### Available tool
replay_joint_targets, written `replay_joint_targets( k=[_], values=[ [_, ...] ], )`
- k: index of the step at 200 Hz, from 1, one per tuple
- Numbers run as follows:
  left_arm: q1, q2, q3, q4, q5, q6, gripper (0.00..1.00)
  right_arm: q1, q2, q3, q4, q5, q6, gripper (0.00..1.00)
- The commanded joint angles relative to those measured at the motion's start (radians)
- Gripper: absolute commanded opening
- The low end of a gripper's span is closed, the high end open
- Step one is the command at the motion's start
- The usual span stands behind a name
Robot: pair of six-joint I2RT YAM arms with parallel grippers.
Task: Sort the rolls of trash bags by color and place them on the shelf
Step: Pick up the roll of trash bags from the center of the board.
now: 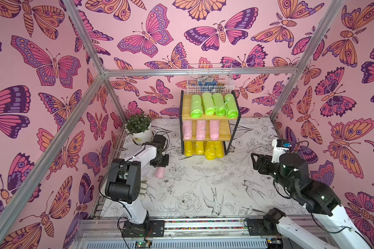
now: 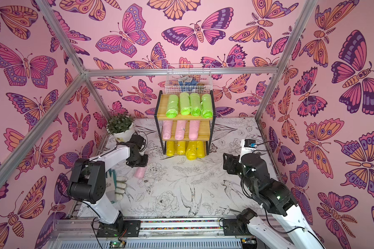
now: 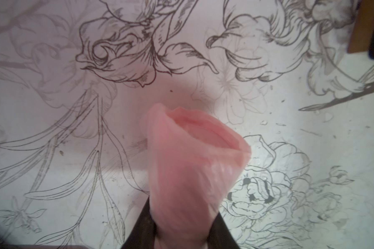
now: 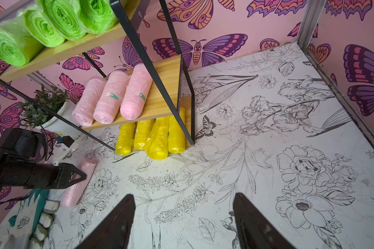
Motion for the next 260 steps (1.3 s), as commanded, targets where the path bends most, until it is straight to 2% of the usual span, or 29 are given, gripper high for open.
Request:
replay_joint_targets(
  k=[1, 36, 57, 80, 107, 129, 163, 205, 260],
  values=[
    [0.0, -0.046, -0.055, 0.012, 0.201, -0.103, 0.0, -0.001, -0.024, -0.011, -0.022, 0.037, 0.01, 0.78],
    [0.001, -0.251, -0.121, 0.115, 0.372, -0.261, 0.0, -0.002, -0.044, -0.026, -0.011, -0.001, 0.036, 0.85],
    [-0.004, -0.392, -0.177, 0.211, 0.493, -0.405, 0.0, -0.002, -0.02, -0.02, 0.011, -0.089, 0.078, 0.89],
    [-0.02, -0.555, -0.281, 0.403, 0.609, -0.597, 0.0, -0.003, 0.012, -0.04, 0.062, -0.177, 0.157, 0.93],
    [-0.073, -0.691, -0.384, 0.602, 0.648, -0.788, 0.0, -0.011, 0.038, -0.094, 0.171, -0.323, 0.274, 0.99],
    [-0.14, -0.791, -0.429, 0.707, 0.596, -0.899, 0.0, -0.014, 0.041, -0.167, 0.326, -0.455, 0.414, 1.0],
    [-0.268, -0.889, -0.442, 0.787, 0.435, -1.012, 0.0, 0.004, 0.069, -0.27, 0.58, -0.62, 0.591, 0.99],
    [-0.411, -0.871, -0.392, 0.819, 0.288, -1.064, 0.0, 0.243, 0.131, -0.244, 0.603, -0.446, 0.568, 1.0],
    [-0.49, -0.832, -0.361, 0.875, 0.192, -1.111, 0.0, 0.382, 0.22, -0.253, 0.741, -0.348, 0.644, 0.97]
  ],
)
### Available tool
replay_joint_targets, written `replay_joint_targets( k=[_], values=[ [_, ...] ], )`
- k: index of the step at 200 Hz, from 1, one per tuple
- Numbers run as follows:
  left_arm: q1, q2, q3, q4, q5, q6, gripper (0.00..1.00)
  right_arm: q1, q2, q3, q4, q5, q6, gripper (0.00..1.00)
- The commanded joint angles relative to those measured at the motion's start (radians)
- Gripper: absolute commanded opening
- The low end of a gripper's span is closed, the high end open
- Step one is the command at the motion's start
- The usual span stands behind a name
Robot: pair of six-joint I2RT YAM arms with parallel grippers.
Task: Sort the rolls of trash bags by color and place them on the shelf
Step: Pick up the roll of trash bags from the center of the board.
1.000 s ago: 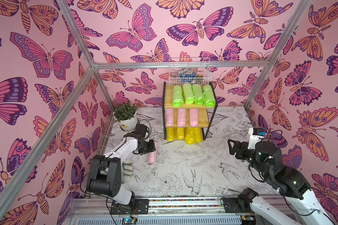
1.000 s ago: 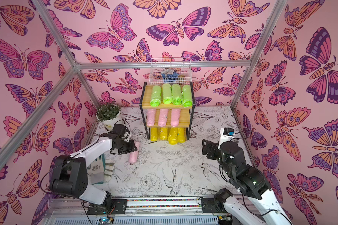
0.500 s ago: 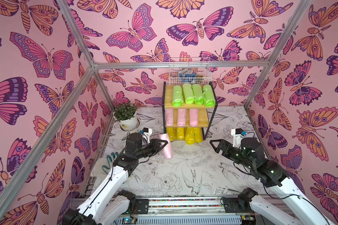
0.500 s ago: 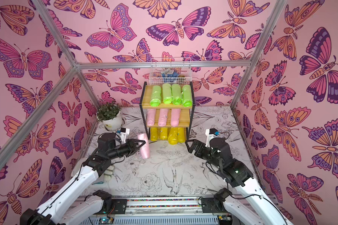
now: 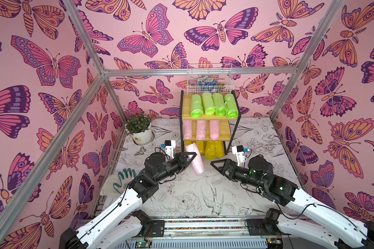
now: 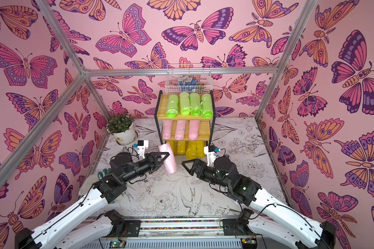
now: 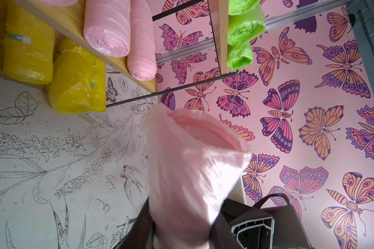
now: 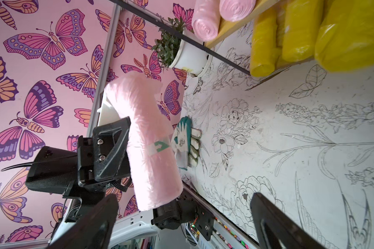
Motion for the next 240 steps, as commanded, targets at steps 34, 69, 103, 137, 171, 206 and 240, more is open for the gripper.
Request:
replay_joint_targets(
  k=[34, 69, 103, 137, 171, 206, 240],
  values=[
    [-0.049, 0.03, 0.041, 0.147, -0.084, -0.071, 0.0, 0.072, 0.065, 0.009, 0.15, 0.085, 0.061, 0.94],
    [-0.071, 0.048, 0.047, 0.182, -0.097, -0.093, 0.0, 0.085, 0.084, 0.003, 0.189, 0.086, 0.069, 0.9],
    [-0.082, 0.063, 0.046, 0.211, -0.105, -0.117, 0.0, 0.085, 0.092, 0.0, 0.218, 0.081, 0.075, 0.85],
    [-0.094, 0.08, 0.045, 0.245, -0.113, -0.141, 0.0, 0.085, 0.101, -0.012, 0.245, 0.078, 0.087, 0.76],
    [-0.105, 0.087, 0.044, 0.259, -0.124, -0.147, 0.0, 0.085, 0.106, -0.025, 0.271, 0.076, 0.096, 0.64],
    [-0.112, 0.096, 0.043, 0.263, -0.13, -0.15, 0.0, 0.085, 0.097, -0.032, 0.274, 0.087, 0.098, 0.41],
    [-0.116, 0.101, 0.029, 0.26, -0.128, -0.14, 0.0, 0.085, 0.082, -0.039, 0.264, 0.095, 0.093, 0.09]
  ],
)
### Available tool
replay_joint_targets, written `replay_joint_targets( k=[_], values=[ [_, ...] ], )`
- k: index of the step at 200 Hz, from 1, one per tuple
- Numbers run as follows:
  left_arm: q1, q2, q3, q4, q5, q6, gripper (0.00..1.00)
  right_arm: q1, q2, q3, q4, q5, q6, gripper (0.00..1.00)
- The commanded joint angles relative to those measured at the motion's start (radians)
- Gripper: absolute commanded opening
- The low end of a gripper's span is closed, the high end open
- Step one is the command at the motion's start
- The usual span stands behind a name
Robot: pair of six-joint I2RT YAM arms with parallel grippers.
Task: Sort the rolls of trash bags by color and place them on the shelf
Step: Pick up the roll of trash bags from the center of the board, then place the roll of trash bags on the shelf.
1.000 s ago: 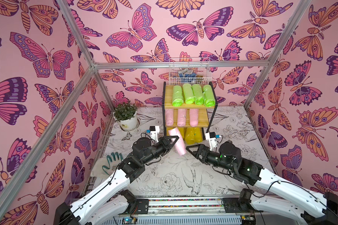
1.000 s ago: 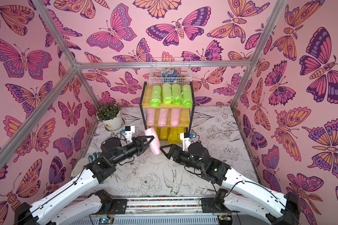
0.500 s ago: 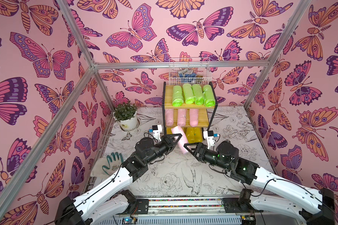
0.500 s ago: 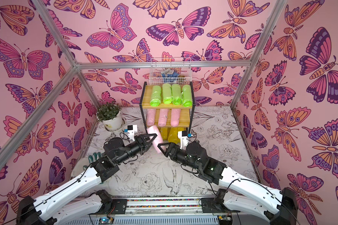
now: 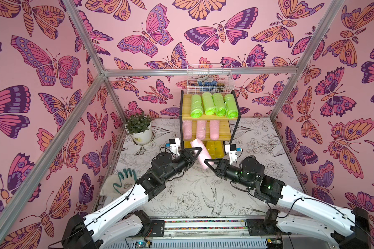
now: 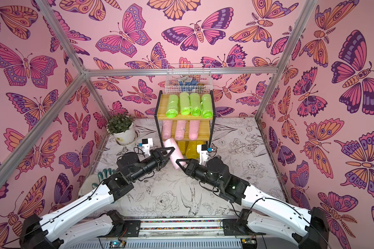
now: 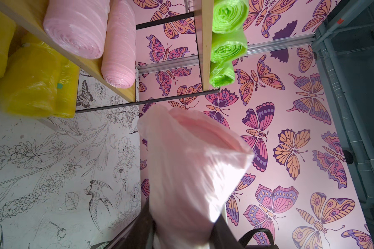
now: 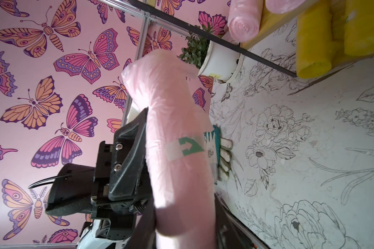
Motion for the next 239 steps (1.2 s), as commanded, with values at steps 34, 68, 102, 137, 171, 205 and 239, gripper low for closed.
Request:
replay_joint_targets(
  k=[34, 68, 102, 137, 171, 205, 239],
  values=[
    [-0.016, 0.004, -0.02, 0.076, 0.016, 0.009, 0.45, 0.007, -0.05, -0.036, -0.037, 0.059, -0.006, 0.0],
    [-0.016, -0.021, -0.013, -0.072, 0.012, 0.072, 1.0, 0.007, -0.161, -0.057, -0.15, 0.197, -0.024, 0.0],
    [-0.016, -0.091, -0.003, -0.239, -0.046, 0.178, 1.0, 0.007, -0.286, -0.082, -0.243, 0.367, -0.036, 0.0],
    [-0.016, -0.171, -0.003, -0.352, -0.105, 0.261, 0.99, 0.004, -0.3, -0.062, -0.288, 0.514, -0.064, 0.0],
    [-0.017, -0.231, -0.018, -0.414, -0.131, 0.294, 0.98, 0.003, -0.205, -0.021, -0.252, 0.607, -0.12, 0.0],
    [-0.016, -0.287, -0.034, -0.467, -0.157, 0.327, 0.98, -0.02, -0.089, 0.054, -0.2, 0.65, -0.213, 0.0],
    [-0.015, -0.328, -0.03, -0.512, -0.177, 0.386, 0.99, -0.097, 0.016, 0.126, -0.17, 0.611, -0.254, 0.0]
  ],
)
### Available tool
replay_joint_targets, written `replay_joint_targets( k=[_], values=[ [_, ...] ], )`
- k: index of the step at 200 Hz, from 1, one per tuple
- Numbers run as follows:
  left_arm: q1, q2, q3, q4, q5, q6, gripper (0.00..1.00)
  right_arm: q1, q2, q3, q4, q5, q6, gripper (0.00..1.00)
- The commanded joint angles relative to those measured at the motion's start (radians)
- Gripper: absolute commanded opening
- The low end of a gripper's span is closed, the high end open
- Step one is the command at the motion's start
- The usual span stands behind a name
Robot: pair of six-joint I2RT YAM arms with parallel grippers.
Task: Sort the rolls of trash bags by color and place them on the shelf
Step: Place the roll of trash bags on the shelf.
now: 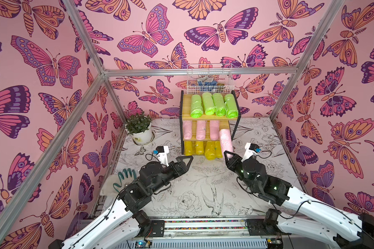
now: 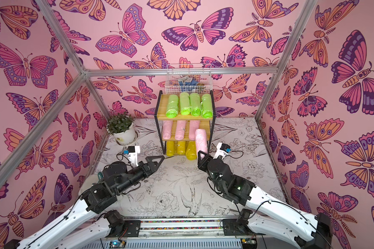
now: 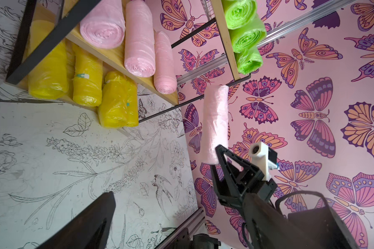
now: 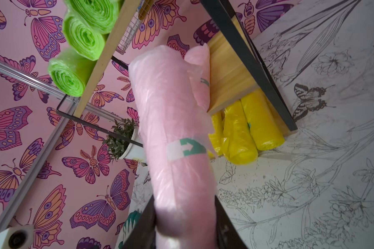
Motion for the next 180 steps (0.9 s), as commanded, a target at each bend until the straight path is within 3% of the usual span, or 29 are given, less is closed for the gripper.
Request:
replay_joint_targets(
  k=[1, 71, 180],
  values=[
    [-0.003, -0.026, -0.012, -0.056, -0.031, 0.077, 0.99, -0.05, 0.043, 0.074, 0.084, 0.022, -0.068, 0.0],
    [-0.002, -0.034, 0.021, -0.114, -0.037, 0.194, 0.99, -0.158, 0.213, 0.194, 0.1, -0.021, -0.142, 0.0],
    [-0.002, -0.073, 0.034, -0.18, -0.076, 0.303, 0.99, -0.202, 0.394, 0.275, 0.148, 0.005, -0.198, 0.0]
  ],
)
